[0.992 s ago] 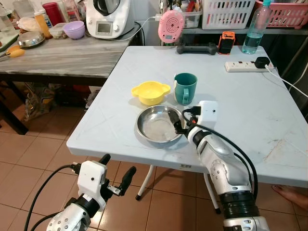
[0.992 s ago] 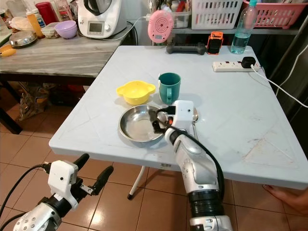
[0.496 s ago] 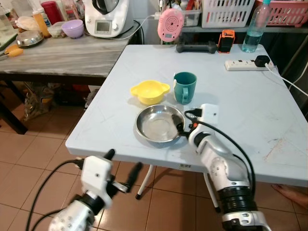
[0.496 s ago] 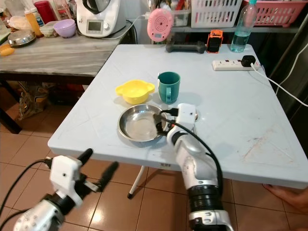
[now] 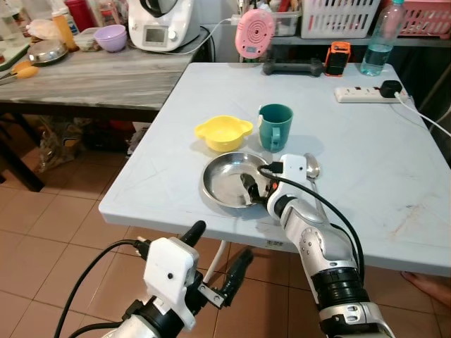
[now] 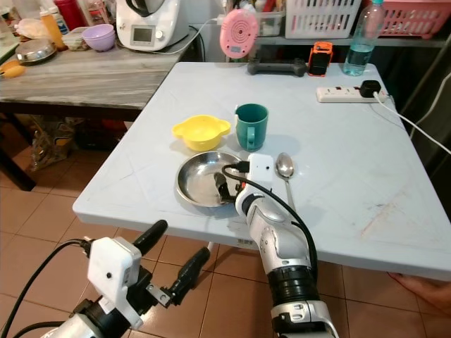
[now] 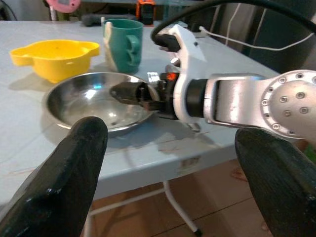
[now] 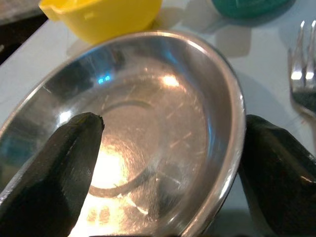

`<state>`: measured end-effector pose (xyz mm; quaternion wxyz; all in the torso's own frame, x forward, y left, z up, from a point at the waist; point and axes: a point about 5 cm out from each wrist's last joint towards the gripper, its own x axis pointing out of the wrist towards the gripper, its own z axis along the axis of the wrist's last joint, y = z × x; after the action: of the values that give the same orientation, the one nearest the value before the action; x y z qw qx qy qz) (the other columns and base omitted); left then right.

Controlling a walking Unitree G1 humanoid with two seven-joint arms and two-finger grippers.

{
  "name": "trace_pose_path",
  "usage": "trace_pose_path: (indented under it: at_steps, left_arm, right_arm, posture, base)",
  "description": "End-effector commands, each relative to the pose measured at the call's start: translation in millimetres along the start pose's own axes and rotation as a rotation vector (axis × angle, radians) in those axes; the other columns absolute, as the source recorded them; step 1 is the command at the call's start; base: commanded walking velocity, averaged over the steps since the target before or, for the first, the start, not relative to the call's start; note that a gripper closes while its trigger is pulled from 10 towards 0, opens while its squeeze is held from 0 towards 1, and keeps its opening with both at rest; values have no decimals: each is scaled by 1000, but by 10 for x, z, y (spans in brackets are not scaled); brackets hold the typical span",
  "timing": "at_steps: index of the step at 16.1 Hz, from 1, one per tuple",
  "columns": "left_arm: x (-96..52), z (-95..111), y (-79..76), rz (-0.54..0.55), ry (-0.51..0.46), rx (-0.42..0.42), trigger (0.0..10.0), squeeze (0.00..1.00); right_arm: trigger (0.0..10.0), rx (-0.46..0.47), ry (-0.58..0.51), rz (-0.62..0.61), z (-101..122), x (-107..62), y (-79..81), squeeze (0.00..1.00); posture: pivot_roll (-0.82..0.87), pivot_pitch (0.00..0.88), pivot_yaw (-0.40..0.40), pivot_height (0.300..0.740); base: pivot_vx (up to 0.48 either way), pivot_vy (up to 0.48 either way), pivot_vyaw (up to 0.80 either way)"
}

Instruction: Setting the table

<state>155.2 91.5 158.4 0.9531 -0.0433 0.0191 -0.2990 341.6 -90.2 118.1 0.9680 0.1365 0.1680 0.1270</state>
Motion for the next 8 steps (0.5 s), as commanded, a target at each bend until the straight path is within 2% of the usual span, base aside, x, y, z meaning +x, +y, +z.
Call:
trace_pose_path:
  at_steps: [1, 3, 6, 8]
  left_arm:
    - [-6, -9, 94, 26, 20, 16, 10000, 0]
    - [2, -1, 106, 28, 33, 22, 10000, 0]
    - [22, 34, 147, 43, 36, 65, 10000, 0]
    - [79, 44, 289, 111, 19, 119, 10000, 0]
  right_arm:
    - [10000, 9, 15, 8, 23, 35, 51, 0]
    - [196, 13, 20, 0, 35, 48, 31, 0]
    - [0, -23, 11, -32, 90, 57, -18, 0]
    - [0, -43, -7, -38, 134, 36, -51, 0]
  posture:
    - [-83, 76, 73, 740]
    - [-83, 73, 74, 740]
    - [-82, 69, 73, 740]
    - [-82, 66, 68, 740]
  base:
    - [0, 0, 0]
    - [0, 0, 0]
    - [0, 0, 0]
    - [0, 0, 0]
